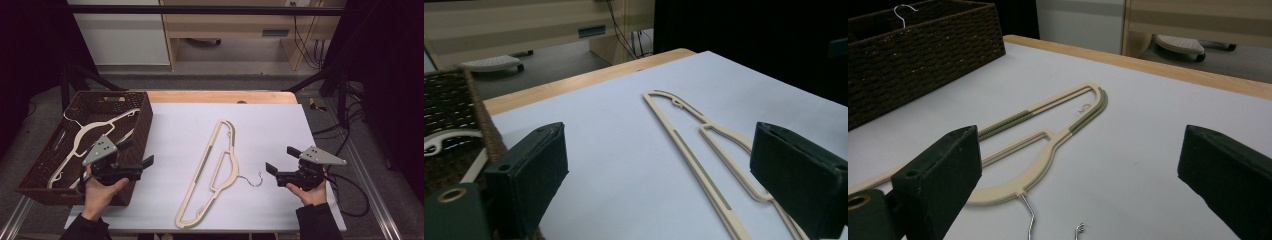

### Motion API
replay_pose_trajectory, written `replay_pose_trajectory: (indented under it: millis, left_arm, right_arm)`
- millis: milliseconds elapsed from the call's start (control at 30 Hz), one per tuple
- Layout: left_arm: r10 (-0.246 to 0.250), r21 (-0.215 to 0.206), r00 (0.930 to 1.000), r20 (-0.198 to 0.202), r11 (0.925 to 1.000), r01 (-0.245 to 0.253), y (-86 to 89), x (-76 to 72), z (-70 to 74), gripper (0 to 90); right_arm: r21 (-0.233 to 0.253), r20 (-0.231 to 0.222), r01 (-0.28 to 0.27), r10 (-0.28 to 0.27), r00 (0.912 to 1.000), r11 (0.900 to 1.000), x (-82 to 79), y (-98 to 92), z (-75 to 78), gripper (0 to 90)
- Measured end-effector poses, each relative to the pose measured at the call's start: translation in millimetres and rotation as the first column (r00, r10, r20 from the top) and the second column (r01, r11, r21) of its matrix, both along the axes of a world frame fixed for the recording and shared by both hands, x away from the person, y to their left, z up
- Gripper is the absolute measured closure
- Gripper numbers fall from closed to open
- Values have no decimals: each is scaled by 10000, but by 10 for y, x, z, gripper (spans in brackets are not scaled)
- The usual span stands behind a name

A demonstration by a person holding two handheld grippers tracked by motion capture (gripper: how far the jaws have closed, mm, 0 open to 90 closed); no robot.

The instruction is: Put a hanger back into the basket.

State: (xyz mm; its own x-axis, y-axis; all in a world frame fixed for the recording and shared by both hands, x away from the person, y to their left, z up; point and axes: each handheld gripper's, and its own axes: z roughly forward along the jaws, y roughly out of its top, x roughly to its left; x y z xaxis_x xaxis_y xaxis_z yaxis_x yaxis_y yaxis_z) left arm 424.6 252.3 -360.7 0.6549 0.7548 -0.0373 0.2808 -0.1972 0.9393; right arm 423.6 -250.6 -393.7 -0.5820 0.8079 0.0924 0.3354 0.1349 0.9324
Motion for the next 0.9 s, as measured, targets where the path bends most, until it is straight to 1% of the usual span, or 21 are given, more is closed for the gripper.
replay_pose_trajectory:
  millis: [67,167,233,267,300,400,433,467,533,567,600,633,667,733,767,800,833,900]
  left_arm:
    - [-158,121,9999,3,9998,158,-66,-16,-36,80]
    - [-391,192,9992,-114,9990,393,-156,-44,-100,76]
    - [-484,249,9988,-116,9985,487,-187,-51,-121,75]
    - [-618,372,9980,-154,9974,623,-241,-55,-153,72]
    - [-667,375,9976,-201,9970,674,-262,-56,-168,72]
    - [-776,402,9966,-275,9961,787,-313,-58,-206,72]
    - [-832,483,9961,-292,9952,845,-335,-59,-226,72]
    - [-977,584,9945,-381,9933,998,-378,-55,-267,72]
    - [-1042,726,9935,-463,9916,1074,-409,-45,-302,71]
    - [-1042,726,9935,-463,9916,1074,-409,-45,-302,72]
    - [-1053,669,9927,-585,9918,1091,-424,-36,-337,72]
    - [-1053,669,9927,-585,9918,1091,-424,-36,-337,73]
    - [-1096,773,9916,-687,9904,1149,-436,-29,-364,73]
    - [-1095,759,9914,-719,9905,1149,-435,-21,-375,73]
    - [-1095,759,9914,-719,9905,1149,-435,-21,-375,73]
    - [-1067,728,9916,-733,9910,1120,-429,-14,-385,73]
    - [-1067,728,9916,-733,9910,1120,-429,-14,-385,73]
    - [-1034,734,9913,-813,9913,1094,-428,1,-408,74]
  right_arm:
    - [-75,-14,-42,42,10000,10000,4,7,-5,46]
    - [-109,-81,-52,51,10000,9999,12,33,-15,53]
    - [-263,-59,-186,185,9998,9995,16,43,-20,62]
    - [-210,-72,-212,210,9998,9996,17,59,-23,66]
    - [-287,-92,-311,308,9995,9991,18,63,-28,71]
    - [-316,-172,-376,371,9992,9988,28,94,-48,74]
    - [-343,-197,-435,428,9989,9985,35,111,-61,76]
    - [-383,-324,-488,476,9983,9981,45,153,-87,82]
    - [-493,-460,-652,629,9970,9967,59,203,-118,94]
    - [-615,-521,-693,661,9965,9957,65,229,-135,105]
    - [-700,-536,-762,725,9959,9946,76,256,-156,120]
    - [-700,-536,-762,725,9959,9946,76,256,-156,120]
    - [-794,-752,-912,853,9935,9927,95,314,-198,140]
    - [-970,-902,-1068,981,9911,9895,120,367,-246,170]
    - [-970,-902,-1068,981,9911,9895,120,367,-246,170]
    - [-1113,-1064,-1220,1102,9882,9863,149,410,-292,203]
    - [-1136,-1174,-1324,1191,9859,9847,163,430,-314,222]
    - [-1339,-1350,-1481,1301,9823,9799,197,469,-364,241]
